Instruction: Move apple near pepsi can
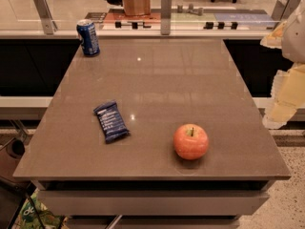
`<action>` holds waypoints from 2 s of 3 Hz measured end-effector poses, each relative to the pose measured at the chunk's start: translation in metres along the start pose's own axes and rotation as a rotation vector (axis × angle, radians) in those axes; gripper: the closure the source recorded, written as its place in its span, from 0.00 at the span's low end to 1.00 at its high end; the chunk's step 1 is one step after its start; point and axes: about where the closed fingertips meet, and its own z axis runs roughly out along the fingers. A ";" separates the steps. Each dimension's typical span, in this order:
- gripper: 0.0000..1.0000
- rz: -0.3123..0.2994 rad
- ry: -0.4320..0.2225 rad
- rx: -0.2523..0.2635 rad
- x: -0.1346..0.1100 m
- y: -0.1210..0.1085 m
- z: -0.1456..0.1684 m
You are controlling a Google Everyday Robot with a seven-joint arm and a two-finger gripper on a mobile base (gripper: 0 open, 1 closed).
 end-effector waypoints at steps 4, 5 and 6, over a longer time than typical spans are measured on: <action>0.00 -0.036 -0.301 -0.148 -0.010 0.026 0.030; 0.00 -0.030 -0.426 -0.177 -0.022 0.039 0.039; 0.00 -0.014 -0.548 -0.186 -0.037 0.047 0.048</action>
Offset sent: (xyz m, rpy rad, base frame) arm -0.0029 -0.0078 -0.0177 0.2056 0.0432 0.0874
